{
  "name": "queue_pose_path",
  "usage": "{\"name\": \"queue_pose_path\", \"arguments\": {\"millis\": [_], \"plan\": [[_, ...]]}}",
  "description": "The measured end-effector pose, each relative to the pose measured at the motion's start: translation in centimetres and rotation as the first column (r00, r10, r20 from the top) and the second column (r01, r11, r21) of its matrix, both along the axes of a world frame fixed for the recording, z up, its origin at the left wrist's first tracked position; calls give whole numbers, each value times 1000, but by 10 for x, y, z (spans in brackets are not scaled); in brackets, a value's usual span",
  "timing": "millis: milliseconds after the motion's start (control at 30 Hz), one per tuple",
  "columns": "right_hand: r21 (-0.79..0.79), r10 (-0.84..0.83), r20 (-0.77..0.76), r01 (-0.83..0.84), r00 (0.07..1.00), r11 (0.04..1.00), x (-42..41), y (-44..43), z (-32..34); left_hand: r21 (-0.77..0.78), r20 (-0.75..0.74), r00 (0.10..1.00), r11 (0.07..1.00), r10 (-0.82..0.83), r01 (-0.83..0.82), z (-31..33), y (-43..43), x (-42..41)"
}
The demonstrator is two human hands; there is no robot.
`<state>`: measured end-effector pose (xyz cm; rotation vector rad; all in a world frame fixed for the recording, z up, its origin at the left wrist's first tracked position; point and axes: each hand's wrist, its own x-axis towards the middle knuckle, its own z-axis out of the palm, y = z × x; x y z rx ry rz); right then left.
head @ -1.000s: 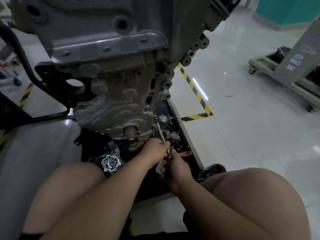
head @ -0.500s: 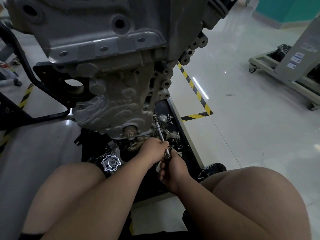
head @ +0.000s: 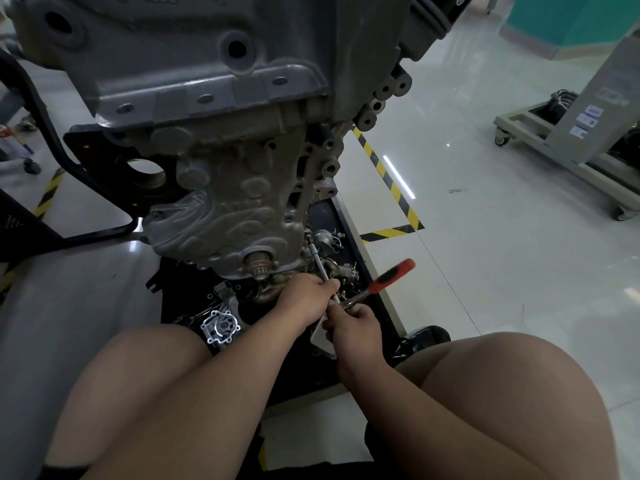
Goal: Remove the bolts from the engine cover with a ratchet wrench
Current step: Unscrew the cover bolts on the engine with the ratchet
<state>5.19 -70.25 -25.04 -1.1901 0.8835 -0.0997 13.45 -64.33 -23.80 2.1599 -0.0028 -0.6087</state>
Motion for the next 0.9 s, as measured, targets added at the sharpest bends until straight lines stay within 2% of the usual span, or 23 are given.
{"name": "queue_pose_path", "arguments": {"millis": [100, 300, 433, 633, 900], "plan": [[-52, 11, 7, -10, 1000, 999, 0, 1, -1, -12, 0, 1000, 1000, -2, 2, -1, 1, 1], [126, -4, 10, 3, 1000, 992, 2, 2, -3, -48, -5, 1000, 999, 19, -19, -5, 2, 0], [172, 30, -61, -19, 998, 985, 3, 2, -3, -73, -50, 999, 997, 17, -21, -5, 0, -1], [362, 99, -170, -31, 980, 932, 7, 3, 0, -58, -91, 996, 998, 15, -20, -6, 0, 1], [445, 151, -140, -74, 978, 893, 10, 1, -2, -26, -65, 998, 1000, 14, -16, -6, 3, 0]]}}
